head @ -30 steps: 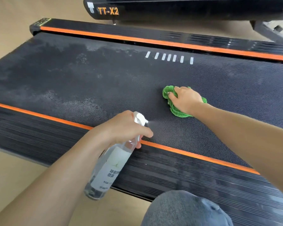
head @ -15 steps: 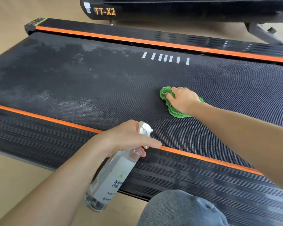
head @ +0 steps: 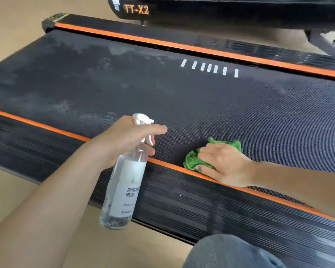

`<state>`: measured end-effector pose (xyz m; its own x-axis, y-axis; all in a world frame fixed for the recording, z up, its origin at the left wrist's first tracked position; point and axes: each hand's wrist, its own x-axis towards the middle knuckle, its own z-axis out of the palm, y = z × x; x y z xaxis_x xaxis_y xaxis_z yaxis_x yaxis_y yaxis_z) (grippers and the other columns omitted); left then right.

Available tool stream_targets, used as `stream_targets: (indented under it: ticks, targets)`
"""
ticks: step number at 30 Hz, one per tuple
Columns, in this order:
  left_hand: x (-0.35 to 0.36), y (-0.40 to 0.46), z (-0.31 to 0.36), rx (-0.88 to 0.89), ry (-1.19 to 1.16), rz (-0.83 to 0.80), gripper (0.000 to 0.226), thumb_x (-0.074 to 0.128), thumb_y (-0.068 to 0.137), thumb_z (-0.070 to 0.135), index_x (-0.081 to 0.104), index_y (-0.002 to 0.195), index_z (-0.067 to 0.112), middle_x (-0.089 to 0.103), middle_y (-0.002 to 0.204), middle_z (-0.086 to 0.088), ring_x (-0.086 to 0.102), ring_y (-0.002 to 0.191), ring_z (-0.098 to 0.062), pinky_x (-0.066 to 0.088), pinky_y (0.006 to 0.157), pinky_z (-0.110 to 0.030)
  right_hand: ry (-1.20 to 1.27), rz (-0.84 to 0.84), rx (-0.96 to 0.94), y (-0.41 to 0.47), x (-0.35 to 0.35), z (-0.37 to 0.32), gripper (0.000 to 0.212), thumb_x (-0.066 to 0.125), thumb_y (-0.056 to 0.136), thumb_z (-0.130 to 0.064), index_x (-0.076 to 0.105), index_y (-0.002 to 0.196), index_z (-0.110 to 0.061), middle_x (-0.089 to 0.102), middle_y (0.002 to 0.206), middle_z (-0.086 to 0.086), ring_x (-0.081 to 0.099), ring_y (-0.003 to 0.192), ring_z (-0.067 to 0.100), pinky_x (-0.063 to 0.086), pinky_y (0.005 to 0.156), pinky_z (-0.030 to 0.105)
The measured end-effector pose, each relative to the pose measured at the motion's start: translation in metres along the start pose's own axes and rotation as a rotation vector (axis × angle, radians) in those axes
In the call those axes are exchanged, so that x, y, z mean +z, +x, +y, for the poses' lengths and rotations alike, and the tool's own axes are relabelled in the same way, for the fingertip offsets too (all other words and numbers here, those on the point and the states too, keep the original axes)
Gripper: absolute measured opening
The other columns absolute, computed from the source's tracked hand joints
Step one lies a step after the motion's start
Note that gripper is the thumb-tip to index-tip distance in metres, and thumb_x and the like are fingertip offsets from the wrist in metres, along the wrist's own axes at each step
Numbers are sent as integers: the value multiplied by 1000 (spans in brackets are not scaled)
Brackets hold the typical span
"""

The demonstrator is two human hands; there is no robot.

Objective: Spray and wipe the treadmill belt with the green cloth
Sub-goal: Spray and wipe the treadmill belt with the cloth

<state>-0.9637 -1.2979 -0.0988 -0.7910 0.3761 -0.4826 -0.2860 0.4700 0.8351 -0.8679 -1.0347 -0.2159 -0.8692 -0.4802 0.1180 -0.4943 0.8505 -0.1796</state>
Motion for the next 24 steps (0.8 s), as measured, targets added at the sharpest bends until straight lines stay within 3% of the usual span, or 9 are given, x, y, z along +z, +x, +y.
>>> stream_targets:
  ticks: [4, 9, 14, 19, 21, 24]
  targets:
    - [-18, 0, 8, 47, -79, 129, 35, 81, 89, 34, 62, 68, 12, 66, 63, 0, 70, 54, -12, 53, 56, -26, -28, 27, -92, 94, 24, -22, 36, 42, 103, -42, 61, 96, -11, 59, 88, 5, 53, 85, 27, 41, 86, 41]
    - [-37, 1, 5, 90, -133, 267, 34, 80, 89, 36, 64, 73, 11, 67, 71, -5, 70, 54, -12, 54, 56, -26, -4, 23, -11, 190, 43, -48, 53, 26, 100, -50, 64, 99, -13, 64, 89, 5, 55, 85, 28, 44, 83, 43]
    - [-45, 6, -3, 89, -142, 277, 32, 78, 91, 37, 66, 75, 12, 71, 78, -3, 78, 69, -14, 58, 78, -37, 72, -7, -67, 118, 26, -32, 39, 40, 103, -44, 58, 84, -15, 61, 81, 0, 53, 80, 25, 45, 83, 39]
    - [-45, 15, -13, 62, -57, 193, 37, 78, 75, 43, 75, 90, 10, 81, 91, -9, 79, 97, -31, 58, 94, -48, 13, -34, -6, 1, -7, 4, 33, 46, 103, -38, 52, 79, -17, 51, 75, -4, 46, 72, 22, 44, 72, 38]
    - [-45, 20, -18, 56, -25, 181, 32, 76, 77, 43, 76, 92, 16, 81, 96, -10, 77, 92, -29, 57, 92, -46, -12, -6, -40, -2, -5, 6, 33, 46, 104, -37, 55, 79, -16, 50, 75, -3, 46, 70, 22, 44, 70, 37]
    - [-42, 29, -23, 25, -101, 172, 15, 72, 94, 33, 73, 97, 19, 78, 87, -7, 75, 90, -27, 56, 86, -41, -15, 54, -123, 38, 7, -2, 33, 45, 105, -36, 58, 85, -13, 53, 80, 1, 48, 74, 24, 44, 74, 37]
